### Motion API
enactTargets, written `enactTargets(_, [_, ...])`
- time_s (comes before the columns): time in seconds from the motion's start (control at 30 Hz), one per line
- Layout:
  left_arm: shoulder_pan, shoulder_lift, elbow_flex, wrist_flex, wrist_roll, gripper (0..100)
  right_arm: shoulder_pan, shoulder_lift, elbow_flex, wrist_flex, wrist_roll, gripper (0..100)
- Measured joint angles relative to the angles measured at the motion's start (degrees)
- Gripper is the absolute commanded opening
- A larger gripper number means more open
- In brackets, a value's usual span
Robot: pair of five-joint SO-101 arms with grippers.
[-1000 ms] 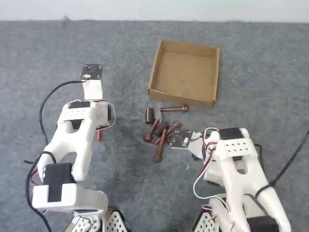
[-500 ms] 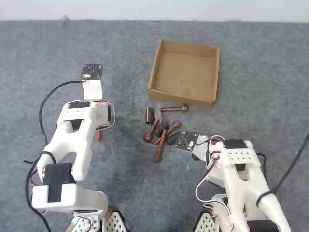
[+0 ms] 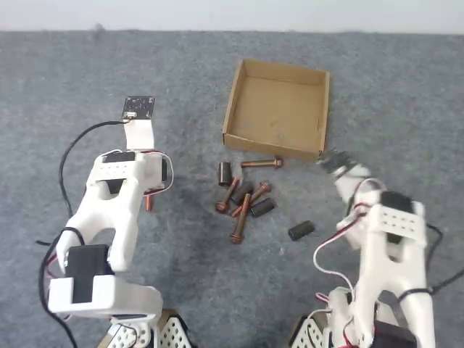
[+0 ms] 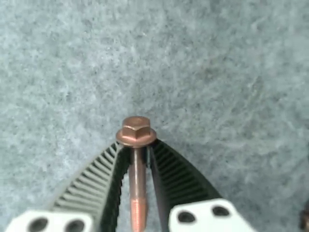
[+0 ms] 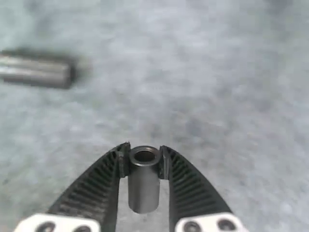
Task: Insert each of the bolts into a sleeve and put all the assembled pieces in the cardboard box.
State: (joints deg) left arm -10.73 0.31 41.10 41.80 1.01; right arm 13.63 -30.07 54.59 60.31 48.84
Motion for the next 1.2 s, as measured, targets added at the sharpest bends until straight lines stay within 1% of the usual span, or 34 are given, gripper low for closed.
enactTargets(0.2, [0.0, 0.0, 0.0, 0.0, 0.0, 1, 6.7, 0.0, -5.5, 0.0, -5.2, 0.6])
enactTargets(0.4, [0.0, 0.0, 0.0, 0.0, 0.0, 1, 10.9, 0.0, -7.2, -0.2, -8.6, 0.6])
enactTargets(0.5, [0.0, 0.0, 0.0, 0.0, 0.0, 1, 13.0, 0.1, -7.2, -2.6, -9.5, 0.6])
enactTargets(0.6, [0.0, 0.0, 0.0, 0.0, 0.0, 1, 16.5, 0.9, -7.2, -6.1, -12.7, 0.6])
enactTargets(0.67, [0.0, 0.0, 0.0, 0.0, 0.0, 1, 18.2, 2.9, -7.2, -7.8, -13.4, 0.6])
enactTargets(0.8, [0.0, 0.0, 0.0, 0.0, 0.0, 1, 19.7, 10.7, -7.3, -11.2, -13.9, 1.0])
enactTargets(0.93, [0.0, 0.0, 0.0, 0.0, 0.0, 1, 20.7, 18.6, -10.5, -12.4, -14.0, 11.7])
enactTargets(0.97, [0.0, 0.0, 0.0, 0.0, 0.0, 1, 20.8, 20.0, -11.3, -12.4, -14.0, 12.9])
enactTargets(1.07, [0.0, 0.0, 0.0, 0.0, 0.0, 1, 21.2, 21.5, -14.0, -11.3, -14.1, 11.3])
enactTargets(1.2, [0.0, 0.0, 0.0, 0.0, 0.0, 1, 22.0, 21.3, -16.9, -6.9, -14.6, 9.6])
